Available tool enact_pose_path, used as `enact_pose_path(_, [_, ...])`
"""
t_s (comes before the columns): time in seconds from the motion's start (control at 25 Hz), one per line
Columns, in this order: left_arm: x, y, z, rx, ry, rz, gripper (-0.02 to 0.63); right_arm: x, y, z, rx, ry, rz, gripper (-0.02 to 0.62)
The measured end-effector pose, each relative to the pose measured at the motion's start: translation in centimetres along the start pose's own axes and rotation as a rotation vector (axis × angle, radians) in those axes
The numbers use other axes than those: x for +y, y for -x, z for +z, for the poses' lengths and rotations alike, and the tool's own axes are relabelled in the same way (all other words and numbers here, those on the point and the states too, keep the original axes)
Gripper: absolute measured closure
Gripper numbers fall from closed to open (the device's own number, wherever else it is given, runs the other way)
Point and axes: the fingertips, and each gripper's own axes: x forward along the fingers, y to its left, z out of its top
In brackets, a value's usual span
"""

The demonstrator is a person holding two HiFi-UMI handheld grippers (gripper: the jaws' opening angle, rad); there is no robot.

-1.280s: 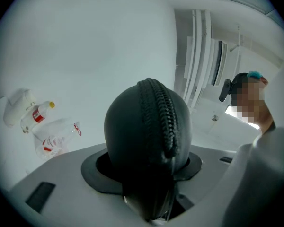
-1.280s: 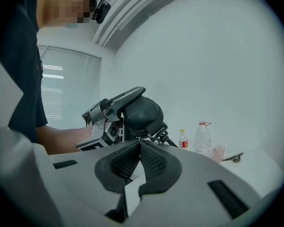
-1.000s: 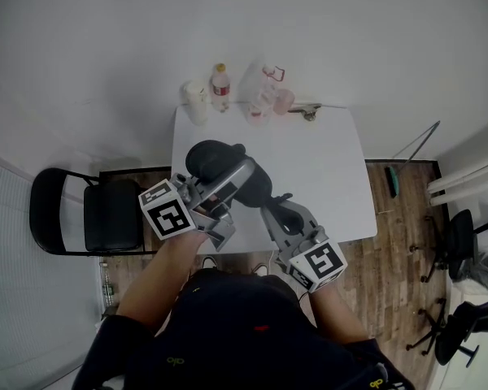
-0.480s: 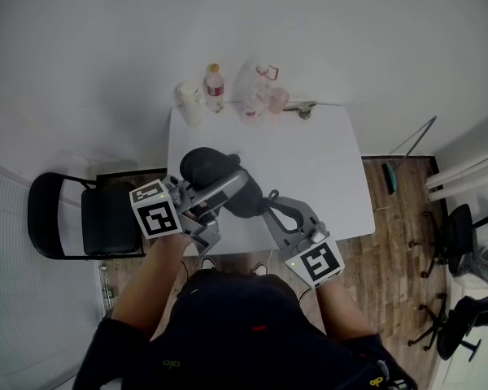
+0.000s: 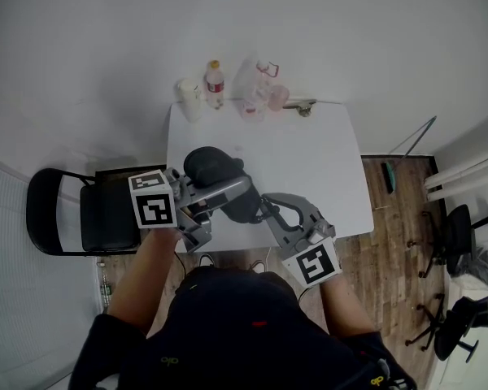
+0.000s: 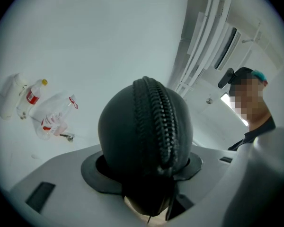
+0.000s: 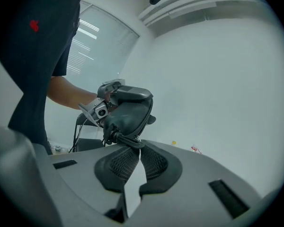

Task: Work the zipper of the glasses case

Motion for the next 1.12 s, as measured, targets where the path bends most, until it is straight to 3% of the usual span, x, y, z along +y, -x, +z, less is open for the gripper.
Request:
enact_pose_path(0.64, [-0.6,0.1,-4.1,0.247,-0.035,0.01,0.341,1.5,-0.3,-0.2,0.05,0.132,0.032,0.575])
enact_pose_path(0.84, [-1.0,0.1,-5.2,0.289,-0.071,0.009,0.341,1.9,0.0,-0.2,0.06,0.165,0.038,0.574])
enact_pose_path(1.0, [-1.2,-0.1,-7.0,0.39,-0.137,0.037,0.339,1.9,0.2,0.0,0.067,0.189,0.026,0.574])
enact_pose_path(1.12, [-1.1,-0.2,-7.9,0.42,-0.153,0.044,0.339,1.8,0.1,-0.1,0.071,0.199,0.021,0.574])
